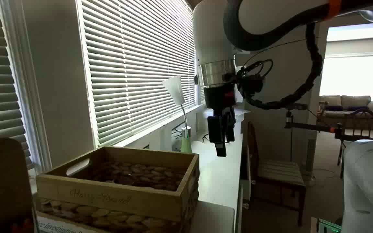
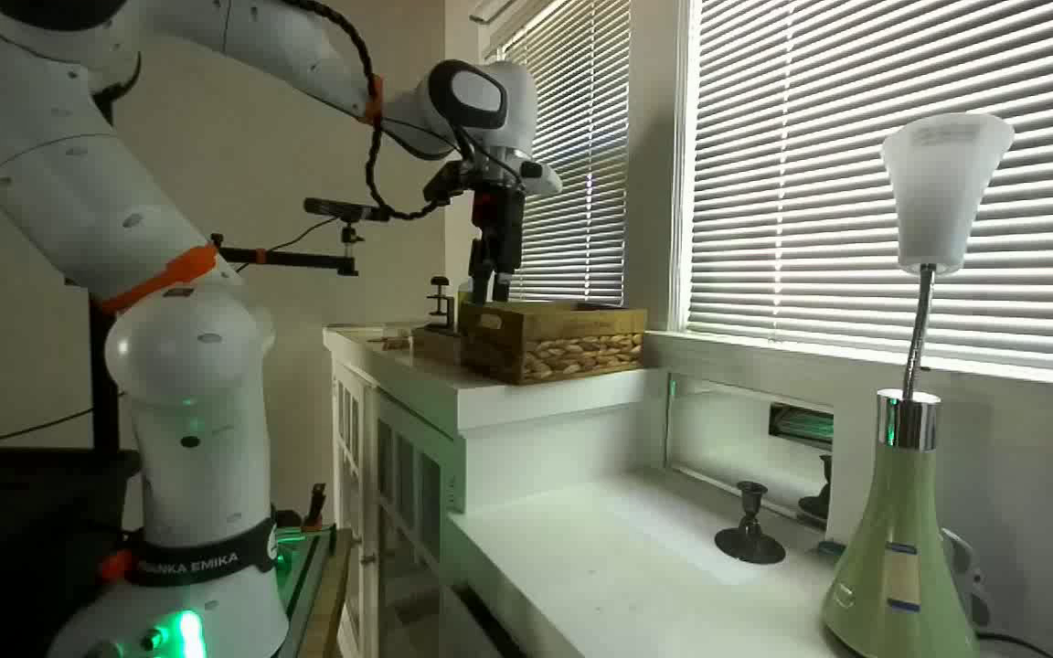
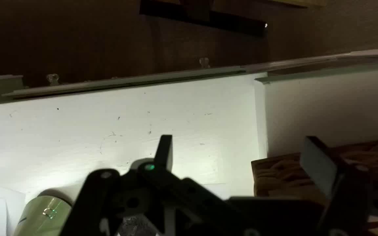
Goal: Move the basket to the right
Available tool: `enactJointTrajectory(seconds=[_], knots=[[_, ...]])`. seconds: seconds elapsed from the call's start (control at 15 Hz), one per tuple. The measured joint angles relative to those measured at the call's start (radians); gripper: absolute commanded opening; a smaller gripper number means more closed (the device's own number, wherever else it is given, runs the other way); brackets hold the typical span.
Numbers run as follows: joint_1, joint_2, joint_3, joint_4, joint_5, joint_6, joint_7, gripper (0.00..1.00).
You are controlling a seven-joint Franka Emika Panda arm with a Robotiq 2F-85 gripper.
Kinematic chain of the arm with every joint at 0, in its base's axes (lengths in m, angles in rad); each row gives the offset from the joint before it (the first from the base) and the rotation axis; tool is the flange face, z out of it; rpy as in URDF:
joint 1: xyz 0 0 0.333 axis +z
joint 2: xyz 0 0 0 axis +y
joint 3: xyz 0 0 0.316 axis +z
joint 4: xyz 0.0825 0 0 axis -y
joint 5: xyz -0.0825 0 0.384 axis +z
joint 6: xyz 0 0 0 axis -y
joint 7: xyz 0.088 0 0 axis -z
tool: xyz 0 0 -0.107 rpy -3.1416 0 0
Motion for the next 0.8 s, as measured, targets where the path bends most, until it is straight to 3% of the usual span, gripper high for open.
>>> enactJointTrajectory(seconds=[0.8], knots=[[0.000,0.006,-0.009,0.029,-0.012,0.001,-0.002,1.00]])
